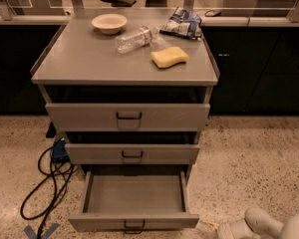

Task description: Close bottom drawer

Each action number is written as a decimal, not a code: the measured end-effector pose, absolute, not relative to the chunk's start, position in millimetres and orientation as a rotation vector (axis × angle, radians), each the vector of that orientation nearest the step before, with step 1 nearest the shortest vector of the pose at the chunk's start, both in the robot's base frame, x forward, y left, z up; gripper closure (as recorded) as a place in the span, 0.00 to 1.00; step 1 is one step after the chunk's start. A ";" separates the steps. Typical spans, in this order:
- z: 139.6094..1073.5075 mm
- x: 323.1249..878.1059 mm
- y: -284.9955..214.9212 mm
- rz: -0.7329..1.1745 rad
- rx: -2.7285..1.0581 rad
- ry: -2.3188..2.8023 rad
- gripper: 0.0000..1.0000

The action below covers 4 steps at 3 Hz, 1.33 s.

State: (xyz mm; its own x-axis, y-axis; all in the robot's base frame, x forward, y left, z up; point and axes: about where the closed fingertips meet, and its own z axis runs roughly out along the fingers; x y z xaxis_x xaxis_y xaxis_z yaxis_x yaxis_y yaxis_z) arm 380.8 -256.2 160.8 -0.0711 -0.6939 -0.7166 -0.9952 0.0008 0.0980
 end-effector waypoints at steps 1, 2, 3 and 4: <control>173.1 339.4 -290.8 0.754 -1.603 1.903 0.00; 170.7 320.2 -300.6 0.753 -1.552 1.933 0.00; 148.5 340.9 -273.5 0.885 -1.643 1.892 0.00; 130.1 365.0 -229.6 1.055 -1.828 1.805 0.00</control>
Offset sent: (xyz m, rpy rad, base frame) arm -0.0304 -0.0272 0.0107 -0.0126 -0.0208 -0.1084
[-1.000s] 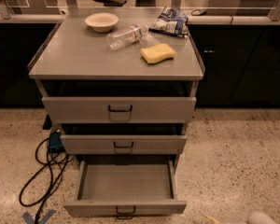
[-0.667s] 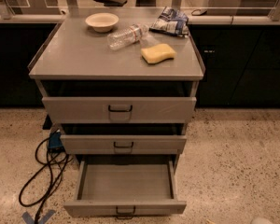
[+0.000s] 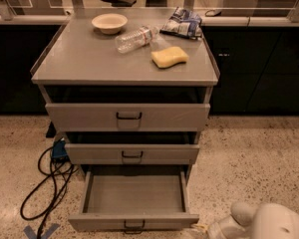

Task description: Close bottom drawer

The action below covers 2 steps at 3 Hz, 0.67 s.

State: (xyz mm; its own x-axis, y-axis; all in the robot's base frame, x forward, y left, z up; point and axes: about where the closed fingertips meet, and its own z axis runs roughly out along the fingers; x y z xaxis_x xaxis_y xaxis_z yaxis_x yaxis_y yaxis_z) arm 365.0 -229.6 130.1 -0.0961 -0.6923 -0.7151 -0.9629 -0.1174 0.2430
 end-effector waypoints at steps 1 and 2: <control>132.8 386.1 -198.9 1.088 -1.914 1.733 0.00; 132.1 384.9 -198.3 1.090 -1.913 1.734 0.00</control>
Offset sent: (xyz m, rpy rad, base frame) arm 0.0218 0.0273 0.0031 0.0099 -0.0016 0.0800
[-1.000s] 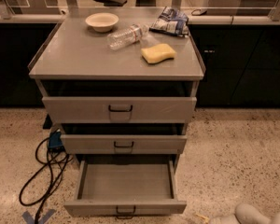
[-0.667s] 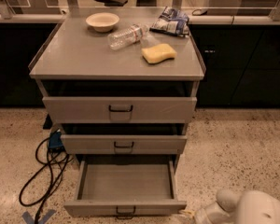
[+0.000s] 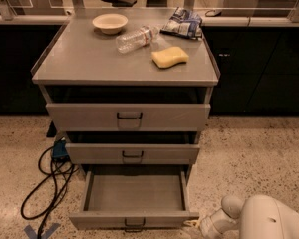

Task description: Close bottom drawer

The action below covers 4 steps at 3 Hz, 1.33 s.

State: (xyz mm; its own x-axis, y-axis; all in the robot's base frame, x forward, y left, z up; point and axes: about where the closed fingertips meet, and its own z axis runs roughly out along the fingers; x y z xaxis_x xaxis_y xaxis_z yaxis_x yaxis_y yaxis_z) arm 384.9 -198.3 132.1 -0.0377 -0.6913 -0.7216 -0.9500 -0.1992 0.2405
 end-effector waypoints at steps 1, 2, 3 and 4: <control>126.5 412.7 -194.0 1.063 -1.887 1.716 0.00; 124.1 419.5 -189.4 1.064 -1.877 1.705 0.00; 122.5 446.1 -185.5 1.051 -1.852 1.687 0.00; 118.5 473.7 -155.6 1.129 -1.784 1.635 0.00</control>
Offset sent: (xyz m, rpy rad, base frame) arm 0.1897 0.0217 -0.0185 0.1401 -0.1736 -0.1059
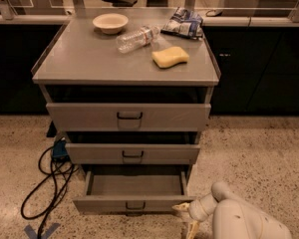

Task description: Close bottom drawer

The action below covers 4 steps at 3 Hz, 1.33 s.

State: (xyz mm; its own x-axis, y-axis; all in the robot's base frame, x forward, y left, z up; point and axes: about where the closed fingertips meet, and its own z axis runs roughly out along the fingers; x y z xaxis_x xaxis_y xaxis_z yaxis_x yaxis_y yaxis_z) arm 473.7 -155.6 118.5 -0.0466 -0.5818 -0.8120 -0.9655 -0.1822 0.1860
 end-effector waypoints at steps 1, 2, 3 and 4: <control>123.3 494.4 -147.9 1.129 -1.760 1.617 0.00; 136.9 532.7 -150.6 1.057 -1.745 1.602 0.00; 164.9 592.0 -160.0 0.915 -1.704 1.590 0.00; 185.3 627.6 -164.2 0.828 -1.667 1.584 0.00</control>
Offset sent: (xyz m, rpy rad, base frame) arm 0.2029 -0.0208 0.0524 0.0336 -0.2508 -0.1300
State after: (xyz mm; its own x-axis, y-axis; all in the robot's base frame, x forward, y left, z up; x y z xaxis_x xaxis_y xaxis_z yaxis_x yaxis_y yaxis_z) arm 627.6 -164.2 185.3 0.0552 -0.5635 -0.8243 -0.9984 -0.0243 -0.0503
